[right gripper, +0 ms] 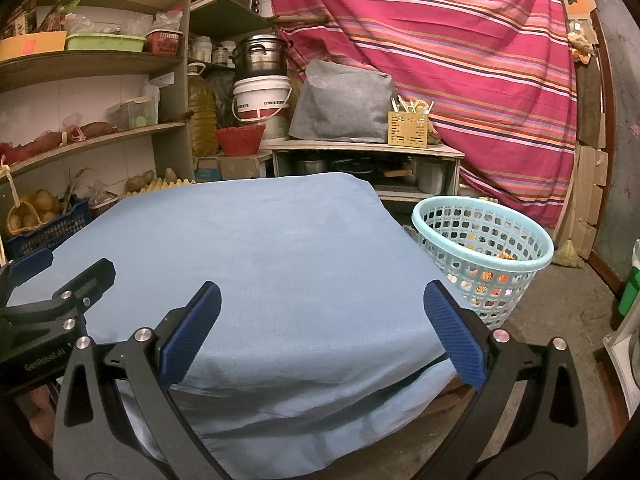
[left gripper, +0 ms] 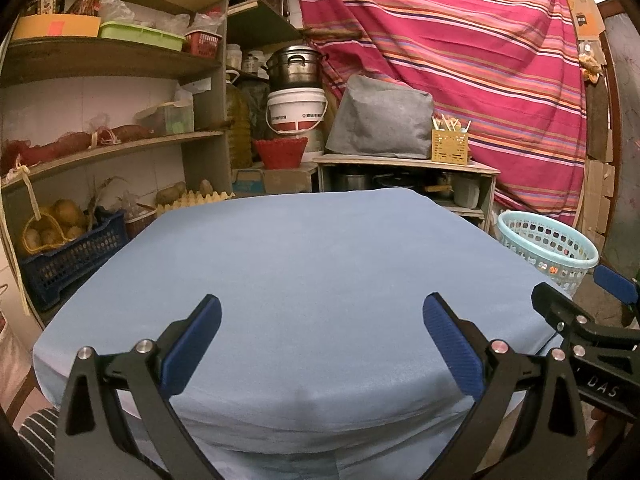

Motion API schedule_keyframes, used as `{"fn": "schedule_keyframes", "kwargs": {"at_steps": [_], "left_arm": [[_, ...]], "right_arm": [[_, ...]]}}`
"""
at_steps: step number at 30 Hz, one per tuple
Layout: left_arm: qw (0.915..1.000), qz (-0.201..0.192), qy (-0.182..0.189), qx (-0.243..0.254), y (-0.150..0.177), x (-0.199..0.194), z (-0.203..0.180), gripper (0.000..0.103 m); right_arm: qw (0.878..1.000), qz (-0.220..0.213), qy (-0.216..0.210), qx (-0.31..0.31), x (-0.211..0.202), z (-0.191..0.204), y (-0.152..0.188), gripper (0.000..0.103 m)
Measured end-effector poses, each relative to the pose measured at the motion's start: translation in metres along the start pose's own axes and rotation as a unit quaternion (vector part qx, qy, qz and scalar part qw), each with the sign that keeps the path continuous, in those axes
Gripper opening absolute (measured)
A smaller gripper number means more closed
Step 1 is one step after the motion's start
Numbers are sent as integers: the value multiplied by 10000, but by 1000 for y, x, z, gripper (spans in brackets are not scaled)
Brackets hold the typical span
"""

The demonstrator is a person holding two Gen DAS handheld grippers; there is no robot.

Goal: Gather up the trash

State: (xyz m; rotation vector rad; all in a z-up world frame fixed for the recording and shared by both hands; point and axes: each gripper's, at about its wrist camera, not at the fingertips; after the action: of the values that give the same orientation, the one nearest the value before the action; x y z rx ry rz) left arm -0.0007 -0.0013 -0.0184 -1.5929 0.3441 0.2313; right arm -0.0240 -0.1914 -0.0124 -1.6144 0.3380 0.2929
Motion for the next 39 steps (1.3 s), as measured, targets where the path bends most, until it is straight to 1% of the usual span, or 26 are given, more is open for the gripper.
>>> {"fn": "schedule_keyframes", "kwargs": {"at_steps": [28, 39], "left_arm": [[10000, -42, -13, 34, -1, 1, 2, 98], [9997, -204, -58, 112, -1, -5, 2, 98]], "right_arm": [[10000, -20, 14, -9, 0, 2, 0, 99], [10000, -23, 14, -10, 0, 2, -1, 99]]}}
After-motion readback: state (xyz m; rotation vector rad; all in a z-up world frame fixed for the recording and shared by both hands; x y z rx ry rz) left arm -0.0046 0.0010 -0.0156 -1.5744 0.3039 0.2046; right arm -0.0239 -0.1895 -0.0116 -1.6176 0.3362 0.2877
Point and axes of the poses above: each gripper's, at about its wrist camera, not at the fingertips, and x roughly the way its jaws point, z to its left, y to its underside, and after that the axes turned 5 degrees about -x, right-handed
